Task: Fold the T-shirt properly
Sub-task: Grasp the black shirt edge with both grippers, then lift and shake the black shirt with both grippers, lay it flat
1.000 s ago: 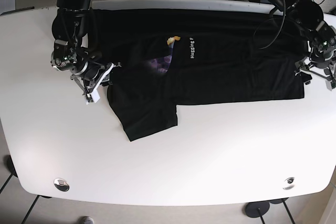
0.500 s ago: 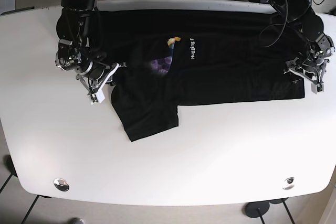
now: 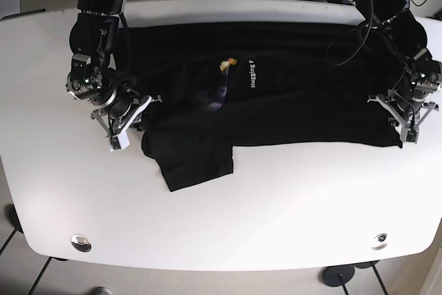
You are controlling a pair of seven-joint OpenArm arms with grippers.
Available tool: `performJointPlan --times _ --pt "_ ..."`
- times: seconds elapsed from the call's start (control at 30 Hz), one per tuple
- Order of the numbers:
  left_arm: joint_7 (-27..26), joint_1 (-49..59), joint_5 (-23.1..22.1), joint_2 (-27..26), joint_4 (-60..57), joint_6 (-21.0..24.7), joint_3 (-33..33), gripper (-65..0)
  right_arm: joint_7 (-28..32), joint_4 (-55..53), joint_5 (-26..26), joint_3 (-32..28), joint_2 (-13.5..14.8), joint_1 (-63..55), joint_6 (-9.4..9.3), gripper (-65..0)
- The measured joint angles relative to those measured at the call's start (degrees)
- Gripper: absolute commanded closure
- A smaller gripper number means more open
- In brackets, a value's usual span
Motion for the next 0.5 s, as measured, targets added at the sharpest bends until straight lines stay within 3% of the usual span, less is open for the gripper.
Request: performJointPlan --times 0.07,0.17,0.23,0.27,0.33,0.5 --pt "0.0 -2.8 -0.8 0.3 3.0 -0.4 1.8 -0.6 -0.3 0.2 0.0 -0.2 0.0 3.8 -0.15 -1.7" --pt "6.5 -13.4 0.1 -0.1 4.2 -0.4 5.2 -0.6 -0.5 -1.2 0.2 -0.9 2.3 13.9 -0.22 -1.7" --pt "7.6 -20.1 0.1 -0.2 3.9 -0.3 6.6 -0.6 -2.1 -3.6 0.0 -2.0 3.3 20.3 -0.48 -1.7" --pt "7.5 -25.0 0.0 -1.3 2.0 -0.3 9.7 -0.6 -2.0 -6.0 0.4 -2.6 4.2 25.4 0.11 -1.7" --pt "7.5 -31.6 -0.7 -3.0 -2.3 -0.4 14.1 -0.6 -2.1 -10.2 -0.2 -4.0 5.2 33.0 -0.61 -1.7" --pt "6.8 -52.2 0.0 -4.1 -15.7 -0.4 15.5 -0.6 -1.9 -20.0 0.2 -5.1 6.7 53.4 0.26 -1.7"
